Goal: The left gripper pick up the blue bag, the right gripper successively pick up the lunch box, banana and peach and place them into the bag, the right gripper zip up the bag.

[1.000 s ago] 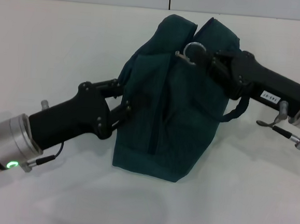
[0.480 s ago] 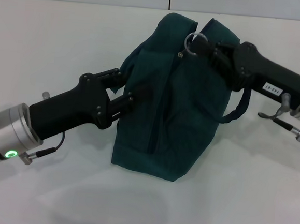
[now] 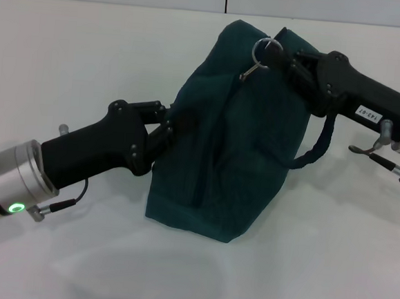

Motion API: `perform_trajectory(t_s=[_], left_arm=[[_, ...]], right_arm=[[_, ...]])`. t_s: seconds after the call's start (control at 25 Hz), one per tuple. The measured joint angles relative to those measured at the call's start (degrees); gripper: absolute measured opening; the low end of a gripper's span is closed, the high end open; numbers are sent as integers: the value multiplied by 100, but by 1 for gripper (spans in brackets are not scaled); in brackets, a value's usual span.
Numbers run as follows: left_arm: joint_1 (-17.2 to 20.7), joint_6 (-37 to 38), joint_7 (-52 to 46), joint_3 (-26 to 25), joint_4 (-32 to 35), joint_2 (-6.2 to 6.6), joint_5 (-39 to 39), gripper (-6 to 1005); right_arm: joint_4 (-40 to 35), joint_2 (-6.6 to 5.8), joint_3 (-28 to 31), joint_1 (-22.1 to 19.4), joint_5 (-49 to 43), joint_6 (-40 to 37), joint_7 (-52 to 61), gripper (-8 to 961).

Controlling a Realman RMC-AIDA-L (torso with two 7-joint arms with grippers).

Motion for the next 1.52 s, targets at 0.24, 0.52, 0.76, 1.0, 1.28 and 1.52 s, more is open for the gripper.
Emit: perform_trajectory(t_s=[0.24,0.52,0.76,1.0,1.28,1.52], left_arm=[[21,221,244,25,-6,-1,259,85],[82,320,397,27,-5,3,389,68],[102,460,424,27,6,49,406,60],[102,584,423,25,10,140,407,61],[145,605,421,-25,9,202,342,56],[230,674,420,-42,10,257,170,74]], right_arm=[[43,-4,198,-26,-26,138,-4,33],[44,-5,207,-27,-26,335,1,37],[45,-5,418,-56,-22,472,-75,41],[52,-4,626,-88,-18,472,-131,45],[56,-4,749,-132,-14,667,-251,49],[56,3,839,-205,-8,904,-404,53]])
